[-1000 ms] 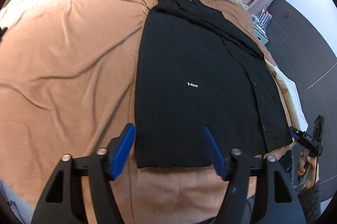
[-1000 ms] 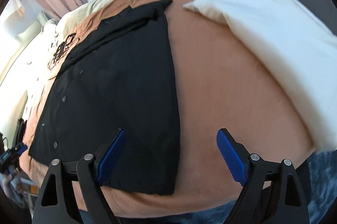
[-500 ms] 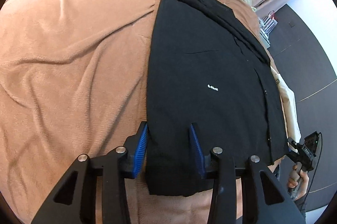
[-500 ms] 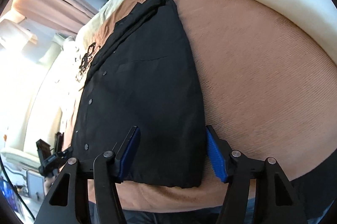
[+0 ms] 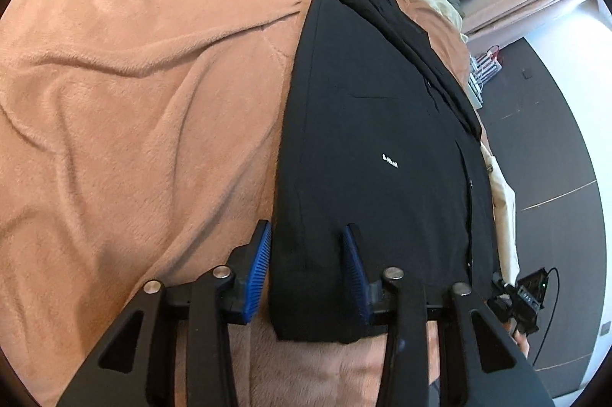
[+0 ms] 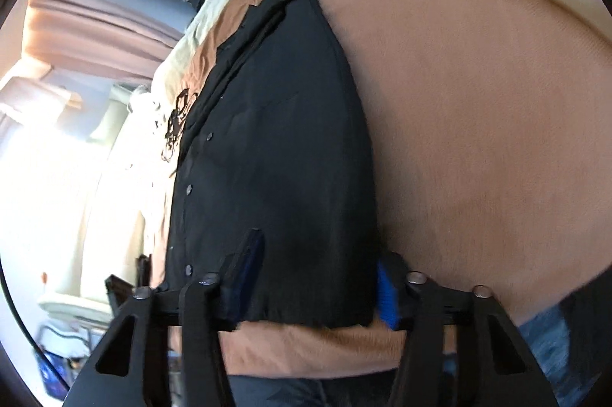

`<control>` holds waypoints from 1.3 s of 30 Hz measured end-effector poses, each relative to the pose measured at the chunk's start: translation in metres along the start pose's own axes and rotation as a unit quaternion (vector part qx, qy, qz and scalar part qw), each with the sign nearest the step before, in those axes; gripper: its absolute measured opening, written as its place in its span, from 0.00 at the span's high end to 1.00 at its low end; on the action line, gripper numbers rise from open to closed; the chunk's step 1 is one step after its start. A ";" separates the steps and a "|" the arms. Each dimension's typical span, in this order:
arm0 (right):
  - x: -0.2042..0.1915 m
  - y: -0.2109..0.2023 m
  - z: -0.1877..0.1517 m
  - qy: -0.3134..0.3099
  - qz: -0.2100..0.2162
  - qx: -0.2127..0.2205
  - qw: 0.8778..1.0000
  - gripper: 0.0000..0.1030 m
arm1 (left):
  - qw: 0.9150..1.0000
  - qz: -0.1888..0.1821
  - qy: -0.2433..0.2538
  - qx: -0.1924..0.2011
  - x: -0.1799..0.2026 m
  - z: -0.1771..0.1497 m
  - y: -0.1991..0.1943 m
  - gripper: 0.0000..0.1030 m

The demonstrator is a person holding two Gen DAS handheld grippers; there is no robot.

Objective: Fold large clothes

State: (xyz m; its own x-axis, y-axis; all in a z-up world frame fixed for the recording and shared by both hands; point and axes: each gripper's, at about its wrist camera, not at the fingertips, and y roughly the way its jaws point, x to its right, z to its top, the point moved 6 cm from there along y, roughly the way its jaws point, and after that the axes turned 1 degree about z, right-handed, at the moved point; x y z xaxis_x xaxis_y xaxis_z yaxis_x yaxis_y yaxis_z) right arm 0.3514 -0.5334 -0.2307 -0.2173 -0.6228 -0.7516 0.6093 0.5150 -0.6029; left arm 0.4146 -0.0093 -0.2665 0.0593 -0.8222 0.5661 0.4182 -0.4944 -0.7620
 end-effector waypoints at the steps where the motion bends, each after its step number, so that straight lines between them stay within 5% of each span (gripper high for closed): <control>1: 0.003 0.000 0.000 0.003 -0.007 0.003 1.000 0.73 | 1.000 0.011 0.005 0.002 0.002 -0.001 0.000 0.73; 3: 0.006 0.000 0.000 0.011 -0.004 0.009 1.000 0.82 | 1.000 0.012 0.013 0.007 0.006 -0.001 -0.004 0.84; 6: -0.007 -0.005 0.001 -0.015 -0.012 0.019 1.000 0.86 | 1.000 0.003 0.012 0.022 0.009 0.002 -0.018 0.87; 24: -0.105 -0.053 -0.031 -0.118 -0.018 0.028 0.992 0.88 | 0.994 -0.062 0.035 0.086 0.014 -0.001 -0.118 0.88; 39: -0.146 -0.130 -0.098 -0.163 0.030 0.059 0.984 0.89 | 0.983 -0.104 0.049 0.141 0.009 -0.067 -0.219 0.88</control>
State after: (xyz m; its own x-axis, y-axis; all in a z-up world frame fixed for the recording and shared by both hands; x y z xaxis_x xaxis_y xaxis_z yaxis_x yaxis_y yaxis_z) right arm 0.2291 -0.4520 -0.0684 0.0666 -0.7589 -0.6478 0.7020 0.4970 -0.5101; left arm 0.2630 0.0732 -0.1153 -0.1358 -0.7421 0.6564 0.6479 -0.5677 -0.5078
